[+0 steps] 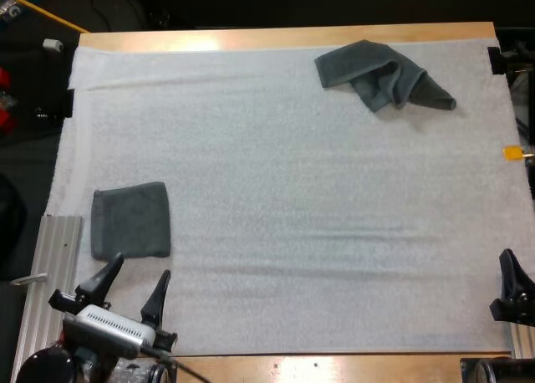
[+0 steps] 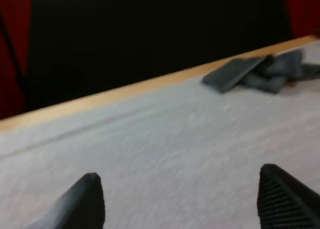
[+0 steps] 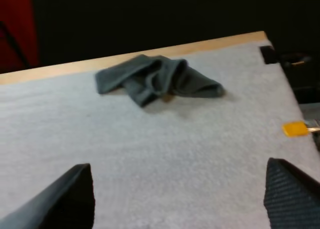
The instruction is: Pick towel from pile, fold and stack
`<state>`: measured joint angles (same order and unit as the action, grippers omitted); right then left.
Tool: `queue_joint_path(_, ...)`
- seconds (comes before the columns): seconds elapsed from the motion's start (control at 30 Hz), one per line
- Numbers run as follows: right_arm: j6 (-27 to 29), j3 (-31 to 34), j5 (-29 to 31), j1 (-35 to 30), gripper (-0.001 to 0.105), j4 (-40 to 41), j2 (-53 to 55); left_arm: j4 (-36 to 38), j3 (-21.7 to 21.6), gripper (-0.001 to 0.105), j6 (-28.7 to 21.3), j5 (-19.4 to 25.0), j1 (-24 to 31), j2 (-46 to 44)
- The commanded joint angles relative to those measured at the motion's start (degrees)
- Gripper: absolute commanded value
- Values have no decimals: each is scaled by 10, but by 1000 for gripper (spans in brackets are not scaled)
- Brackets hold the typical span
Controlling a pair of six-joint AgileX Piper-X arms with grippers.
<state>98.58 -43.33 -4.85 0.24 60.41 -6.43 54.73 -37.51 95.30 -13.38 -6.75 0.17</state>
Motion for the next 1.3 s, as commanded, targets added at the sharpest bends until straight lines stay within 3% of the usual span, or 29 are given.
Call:
queue_joint_path(0.0,9,-17,-17,0,68,10,-11,-2,-9,62,4,-11,-9,12)
queue_joint_path(0.33,80,-126,-101,0,68,97,-99,-2,-83,62,4,-95,-68,120)
queue_joint_path(0.53,72,-153,-164,0,68,120,-137,4,-109,62,4,-100,-103,166)
queue_joint_path(0.67,66,-153,-170,0,68,116,-172,3,-111,62,4,-99,-111,182)
queue_joint_path(0.83,61,-153,-168,0,68,66,-247,3,-111,62,4,-99,-111,186)
queue_joint_path(1.27,-65,-153,-163,1,68,-142,-475,7,-111,62,4,-99,-111,186)
